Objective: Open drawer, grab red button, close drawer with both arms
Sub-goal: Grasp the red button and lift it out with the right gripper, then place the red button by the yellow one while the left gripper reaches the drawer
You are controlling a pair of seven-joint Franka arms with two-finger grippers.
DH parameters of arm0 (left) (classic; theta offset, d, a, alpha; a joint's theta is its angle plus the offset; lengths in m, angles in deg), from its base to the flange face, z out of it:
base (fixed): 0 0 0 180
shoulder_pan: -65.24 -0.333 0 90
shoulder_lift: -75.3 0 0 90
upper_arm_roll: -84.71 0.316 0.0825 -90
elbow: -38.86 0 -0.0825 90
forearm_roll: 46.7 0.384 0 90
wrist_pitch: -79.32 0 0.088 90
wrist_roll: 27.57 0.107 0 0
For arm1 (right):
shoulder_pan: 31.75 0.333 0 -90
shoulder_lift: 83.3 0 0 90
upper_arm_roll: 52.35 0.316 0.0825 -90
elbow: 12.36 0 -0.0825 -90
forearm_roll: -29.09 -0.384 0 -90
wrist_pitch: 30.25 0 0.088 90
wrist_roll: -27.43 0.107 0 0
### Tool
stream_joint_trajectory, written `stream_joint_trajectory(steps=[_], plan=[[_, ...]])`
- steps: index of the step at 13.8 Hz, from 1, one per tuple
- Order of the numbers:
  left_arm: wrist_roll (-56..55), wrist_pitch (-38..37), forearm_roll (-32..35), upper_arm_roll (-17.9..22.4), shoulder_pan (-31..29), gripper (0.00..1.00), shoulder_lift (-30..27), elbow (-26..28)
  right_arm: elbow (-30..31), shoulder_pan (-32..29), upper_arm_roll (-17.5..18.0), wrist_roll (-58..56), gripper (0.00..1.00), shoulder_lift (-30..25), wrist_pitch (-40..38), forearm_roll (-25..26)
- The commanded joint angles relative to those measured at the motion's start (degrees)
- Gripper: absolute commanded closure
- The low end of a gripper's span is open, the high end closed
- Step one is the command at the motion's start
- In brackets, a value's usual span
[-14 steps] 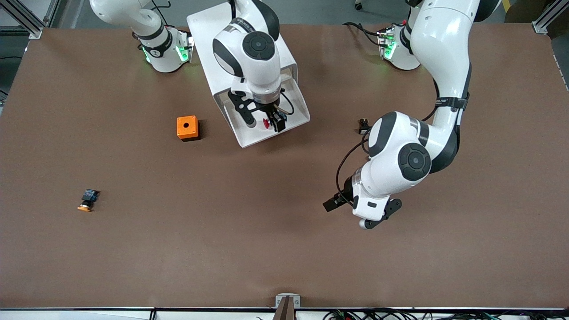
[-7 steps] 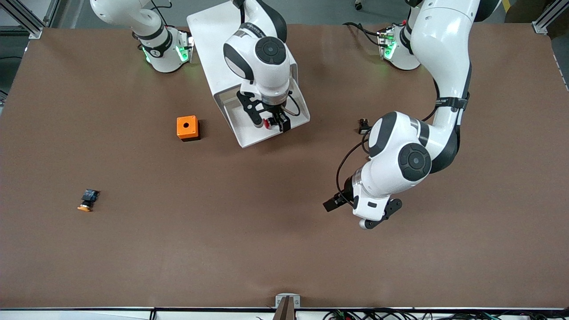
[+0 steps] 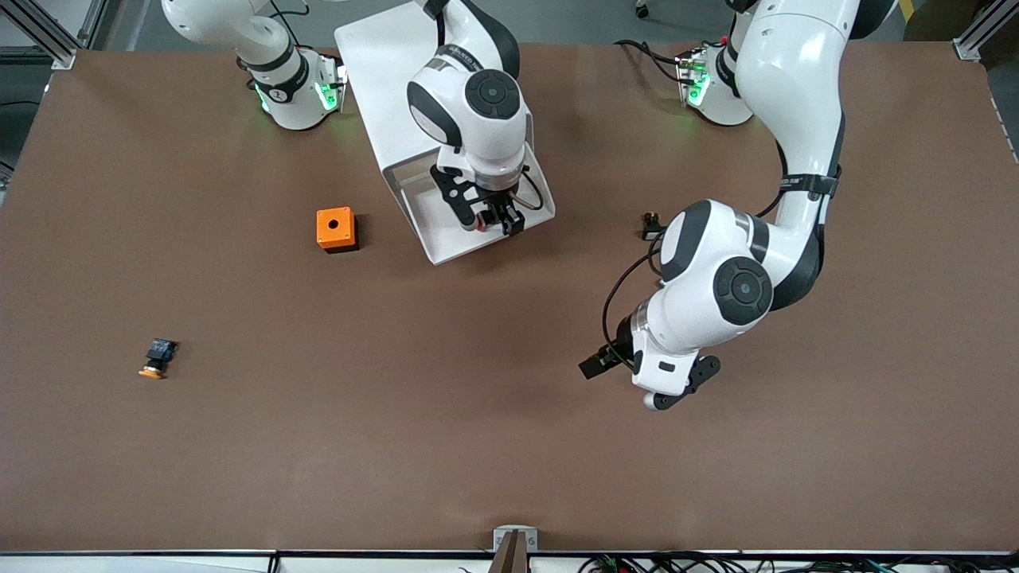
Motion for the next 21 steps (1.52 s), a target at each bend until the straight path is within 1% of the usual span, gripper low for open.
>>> stream_joint_trajectory(steps=[1,4,5,7,8,10,11,13,15,17,19,21], plan=[[0.1,-0.8,1.3,0.2,0.0,0.00,-1.1,0.6,-1.1,1.1,-0.7,2.2,1.00,0.5,-0.6,0.0],[0.1,-0.8,1.3,0.2,0.2,0.00,-1.1,0.6,-1.6,1.1,-0.7,1.9,1.00,0.4,-1.4,0.0],[0.1,-1.4,1.3,0.2,0.4,0.00,-1.1,0.5,-3.3,0.5,-0.7,1.6,1.00,0.4,-3.7,0.0],[0.1,-1.7,1.4,0.2,0.3,0.00,-1.1,0.6,-9.7,-1.3,-0.7,-0.3,1.00,0.5,-12.2,-0.2],[0.1,-2.4,2.0,0.3,0.6,0.00,-1.1,0.4,-12.3,-2.6,-0.7,-2.8,1.00,0.4,-16.5,-0.7],[0.1,-4.2,5.3,0.0,1.0,0.00,-1.3,0.3,-17.9,-6.7,-0.9,-10.8,1.00,0.3,-24.2,-4.6],[0.1,-5.1,7.1,-0.1,1.8,0.00,-1.6,0.3,-19.4,-9.4,-0.9,-15.5,1.00,0.1,-27.3,-5.0],[0.1,-6.8,8.7,0.0,3.3,0.00,-1.7,0.3,-19.1,-14.9,-1.1,-27.5,1.00,-1.1,-30.8,-4.9],[0.1,-8.0,12.2,0.0,5.5,0.00,-1.6,0.4,-17.7,-20.7,-1.2,-38.3,1.00,-1.4,-31.4,-4.0],[-2.5,-8.6,15.3,0.2,9.4,0.00,-1.2,0.3,-15.0,-26.6,-1.2,-50.7,1.00,-1.5,-28.7,-1.4],[-7.1,-8.7,16.2,0.2,11.6,0.00,-1.0,0.3,-11.3,-33.2,-1.2,-63.1,1.00,-2.0,-23.6,-0.8],[-7.6,-8.7,15.9,0.0,12.9,0.00,-1.0,0.4,-6.7,-40.0,-1.2,-76.4,1.00,-2.3,-16.5,-0.8]])
